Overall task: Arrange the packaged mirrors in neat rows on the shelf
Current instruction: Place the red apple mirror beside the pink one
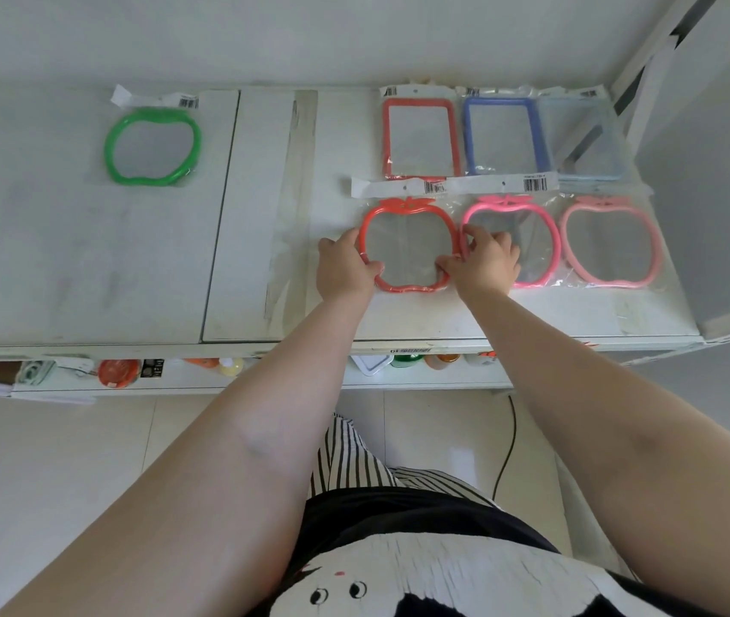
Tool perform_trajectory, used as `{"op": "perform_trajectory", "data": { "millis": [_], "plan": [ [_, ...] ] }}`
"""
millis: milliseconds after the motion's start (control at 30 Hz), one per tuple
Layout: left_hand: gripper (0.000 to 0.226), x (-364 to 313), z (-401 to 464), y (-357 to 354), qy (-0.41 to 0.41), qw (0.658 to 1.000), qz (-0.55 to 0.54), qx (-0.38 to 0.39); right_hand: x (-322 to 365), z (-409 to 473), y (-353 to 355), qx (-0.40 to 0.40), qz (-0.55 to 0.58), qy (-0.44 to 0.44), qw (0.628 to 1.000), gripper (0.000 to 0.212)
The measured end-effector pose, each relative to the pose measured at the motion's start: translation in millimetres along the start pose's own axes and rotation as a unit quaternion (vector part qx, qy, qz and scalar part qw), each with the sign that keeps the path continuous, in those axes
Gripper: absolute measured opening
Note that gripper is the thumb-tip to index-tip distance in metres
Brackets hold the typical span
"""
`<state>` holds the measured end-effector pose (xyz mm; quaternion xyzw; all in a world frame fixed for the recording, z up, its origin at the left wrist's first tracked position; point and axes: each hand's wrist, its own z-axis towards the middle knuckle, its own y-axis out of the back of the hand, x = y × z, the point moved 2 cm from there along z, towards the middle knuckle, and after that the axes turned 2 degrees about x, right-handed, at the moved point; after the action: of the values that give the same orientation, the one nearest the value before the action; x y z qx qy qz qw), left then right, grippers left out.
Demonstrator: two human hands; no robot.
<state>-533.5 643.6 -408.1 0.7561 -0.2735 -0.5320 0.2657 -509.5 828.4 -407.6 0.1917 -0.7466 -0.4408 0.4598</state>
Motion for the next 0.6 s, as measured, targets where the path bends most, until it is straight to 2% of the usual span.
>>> {"op": "perform_trajectory", "data": {
  "millis": [300,467,600],
  "plan": [
    [0.049,-2,-2,5,-0.01,0.998,0.064,-0.021,5,-6,4,-0.001,-0.003,0.001,1.0,0.062],
    [0.055,3,-14,27,-0.034,0.994,0.094,-0.045,15,-23,10,-0.009,-0.003,0.032,0.999,0.046],
    [0.056,17,-28,51,-0.032,0.993,0.105,-0.041,33,-45,6,0.018,0.01,0.067,0.998,0.048]
  ]
}}
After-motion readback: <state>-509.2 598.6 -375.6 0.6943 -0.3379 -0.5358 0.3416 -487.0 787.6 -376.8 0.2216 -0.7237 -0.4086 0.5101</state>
